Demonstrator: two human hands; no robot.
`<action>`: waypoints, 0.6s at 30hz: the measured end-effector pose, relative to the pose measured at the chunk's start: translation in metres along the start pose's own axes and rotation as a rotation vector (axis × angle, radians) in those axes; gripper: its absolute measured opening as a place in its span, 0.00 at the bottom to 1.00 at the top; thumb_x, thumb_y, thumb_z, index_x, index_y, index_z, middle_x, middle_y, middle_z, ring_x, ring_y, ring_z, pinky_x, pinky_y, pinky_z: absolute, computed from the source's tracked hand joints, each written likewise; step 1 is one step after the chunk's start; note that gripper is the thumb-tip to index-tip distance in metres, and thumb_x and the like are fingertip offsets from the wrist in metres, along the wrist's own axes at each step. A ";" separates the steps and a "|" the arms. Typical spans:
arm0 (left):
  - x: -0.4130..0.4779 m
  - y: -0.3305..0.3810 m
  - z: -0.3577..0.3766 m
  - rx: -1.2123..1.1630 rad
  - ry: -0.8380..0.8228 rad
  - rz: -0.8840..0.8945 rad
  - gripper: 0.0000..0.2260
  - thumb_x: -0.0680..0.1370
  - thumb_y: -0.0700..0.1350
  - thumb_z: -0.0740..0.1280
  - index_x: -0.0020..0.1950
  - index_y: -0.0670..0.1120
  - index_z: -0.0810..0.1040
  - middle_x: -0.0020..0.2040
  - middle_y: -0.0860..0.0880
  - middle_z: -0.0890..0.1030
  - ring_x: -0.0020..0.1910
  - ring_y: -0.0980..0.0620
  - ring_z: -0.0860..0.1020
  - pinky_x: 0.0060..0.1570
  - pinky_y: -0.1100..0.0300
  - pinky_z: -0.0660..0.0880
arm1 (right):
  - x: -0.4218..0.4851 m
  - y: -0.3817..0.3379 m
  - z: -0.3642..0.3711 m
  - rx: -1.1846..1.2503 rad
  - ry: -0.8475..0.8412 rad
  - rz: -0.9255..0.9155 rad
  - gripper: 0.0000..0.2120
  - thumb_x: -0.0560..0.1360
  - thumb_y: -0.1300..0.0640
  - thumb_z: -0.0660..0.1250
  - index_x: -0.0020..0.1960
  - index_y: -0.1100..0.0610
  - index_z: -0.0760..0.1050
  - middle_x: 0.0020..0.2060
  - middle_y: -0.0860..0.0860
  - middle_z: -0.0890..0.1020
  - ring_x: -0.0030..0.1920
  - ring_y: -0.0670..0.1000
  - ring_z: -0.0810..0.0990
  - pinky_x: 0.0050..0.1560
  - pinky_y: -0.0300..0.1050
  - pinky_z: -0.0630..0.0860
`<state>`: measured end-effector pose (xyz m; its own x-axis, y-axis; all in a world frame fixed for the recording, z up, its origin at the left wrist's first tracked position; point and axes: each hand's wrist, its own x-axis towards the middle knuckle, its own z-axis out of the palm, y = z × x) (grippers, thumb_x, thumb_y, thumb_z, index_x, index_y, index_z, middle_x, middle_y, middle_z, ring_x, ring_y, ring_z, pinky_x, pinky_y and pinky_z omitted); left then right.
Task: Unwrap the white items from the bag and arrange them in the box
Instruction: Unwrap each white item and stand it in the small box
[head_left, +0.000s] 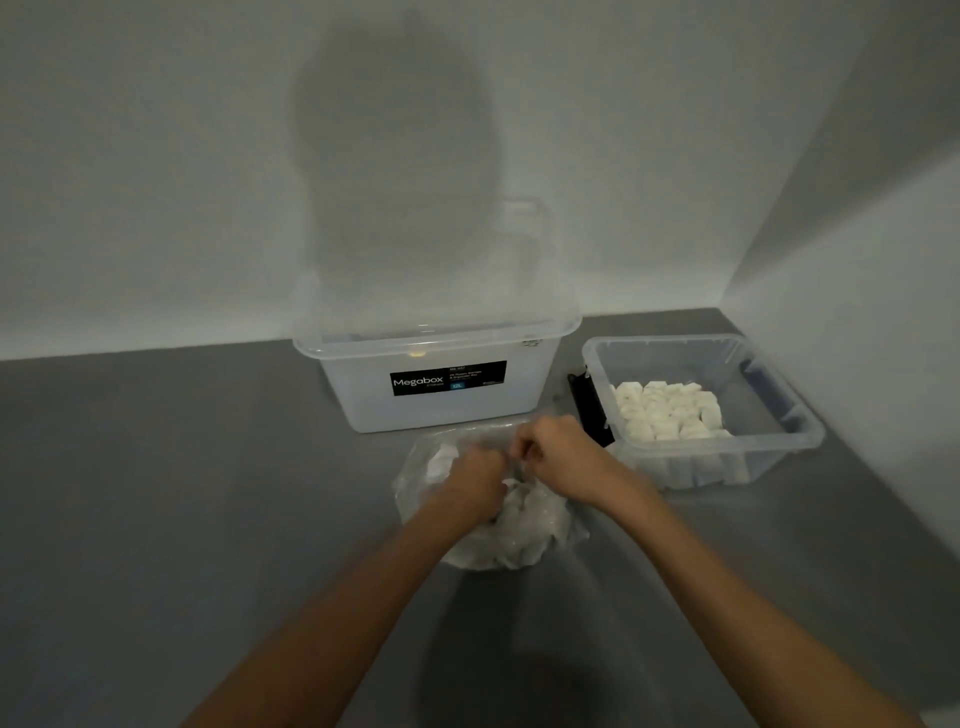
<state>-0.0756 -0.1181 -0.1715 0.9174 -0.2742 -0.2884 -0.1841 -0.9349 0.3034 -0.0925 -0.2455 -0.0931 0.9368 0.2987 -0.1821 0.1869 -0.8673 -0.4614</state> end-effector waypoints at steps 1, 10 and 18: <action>0.002 -0.001 0.007 0.026 0.011 -0.010 0.18 0.79 0.46 0.63 0.67 0.42 0.71 0.65 0.41 0.73 0.64 0.43 0.72 0.63 0.52 0.68 | -0.002 0.001 0.002 0.014 0.008 0.009 0.14 0.73 0.71 0.60 0.50 0.59 0.81 0.48 0.56 0.81 0.46 0.52 0.81 0.52 0.44 0.78; -0.004 -0.002 0.015 -0.003 0.135 0.061 0.11 0.79 0.46 0.62 0.55 0.44 0.80 0.51 0.43 0.82 0.52 0.44 0.79 0.54 0.52 0.74 | -0.025 -0.006 0.004 0.221 0.194 0.055 0.12 0.74 0.68 0.63 0.50 0.59 0.82 0.42 0.50 0.83 0.42 0.44 0.80 0.47 0.30 0.73; -0.029 0.002 -0.011 -0.210 0.186 0.152 0.06 0.78 0.41 0.62 0.52 0.44 0.77 0.47 0.46 0.80 0.46 0.46 0.79 0.45 0.55 0.75 | -0.047 -0.009 -0.004 0.575 0.406 0.107 0.08 0.74 0.67 0.67 0.45 0.57 0.82 0.37 0.52 0.85 0.41 0.46 0.84 0.47 0.36 0.80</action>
<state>-0.0992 -0.1093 -0.1525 0.9373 -0.3433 -0.0598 -0.2653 -0.8142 0.5164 -0.1369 -0.2536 -0.0772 0.9984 -0.0453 0.0338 0.0064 -0.5028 -0.8644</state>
